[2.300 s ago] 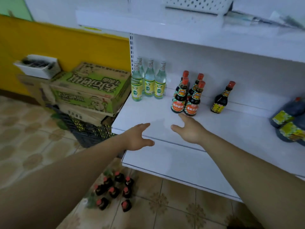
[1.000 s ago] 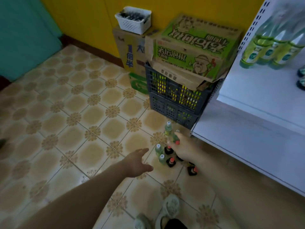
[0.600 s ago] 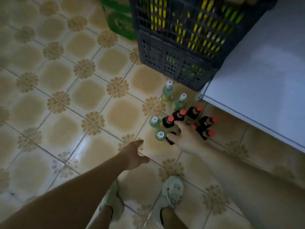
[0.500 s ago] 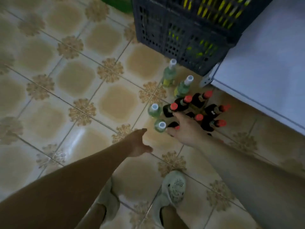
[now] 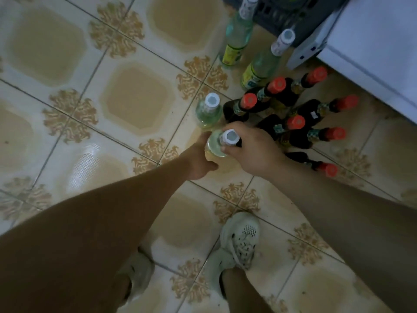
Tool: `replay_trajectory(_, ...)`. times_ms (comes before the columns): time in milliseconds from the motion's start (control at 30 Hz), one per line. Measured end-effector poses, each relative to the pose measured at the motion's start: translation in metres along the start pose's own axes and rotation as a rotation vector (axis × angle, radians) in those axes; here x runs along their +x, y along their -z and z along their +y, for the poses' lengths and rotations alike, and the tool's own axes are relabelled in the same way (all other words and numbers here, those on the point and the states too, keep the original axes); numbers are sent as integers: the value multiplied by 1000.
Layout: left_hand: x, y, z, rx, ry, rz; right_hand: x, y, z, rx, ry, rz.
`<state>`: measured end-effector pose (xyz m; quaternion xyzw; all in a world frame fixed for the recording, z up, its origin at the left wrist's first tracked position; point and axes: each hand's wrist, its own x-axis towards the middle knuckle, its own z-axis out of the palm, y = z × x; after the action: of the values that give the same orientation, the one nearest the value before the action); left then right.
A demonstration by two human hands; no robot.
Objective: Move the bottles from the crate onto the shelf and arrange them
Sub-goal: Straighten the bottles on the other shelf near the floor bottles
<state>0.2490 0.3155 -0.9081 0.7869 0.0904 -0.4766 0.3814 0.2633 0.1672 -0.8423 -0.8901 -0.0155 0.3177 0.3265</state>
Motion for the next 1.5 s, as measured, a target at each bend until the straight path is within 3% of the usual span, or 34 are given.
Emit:
replay_trajectory(300, -223, 77, 64, -22, -265, -62, -165, 132, -169, 443, -57, 139)
replay_trajectory(567, -465, 185, 194, -149, -566, -93, -310, 260, -373, 640, 7, 757)
replay_trajectory(733, -581, 225, 255, -239, -774, -188, -389, 322, -450, 758, 94, 651)
replay_trajectory(833, -632, 223, 282, -366, -810, -233, -442, 352, -480, 717, 127, 743)
replay_trajectory(933, -672, 208, 307, -338, -895, -283, -490, 375, -495, 628, 148, 890)
replay_trajectory(1067, -710, 174, 338, -332, -946, -400, -554, 394, -487, 593, 186, 935)
replay_trajectory(1233, -738, 107, 375, -233, -960, -458, -634, 412, -436, 576, 137, 943)
replay_trajectory(1500, -745, -4, 431, -102, -994, -569, -724, 430, -353, 523, 91, 1118)
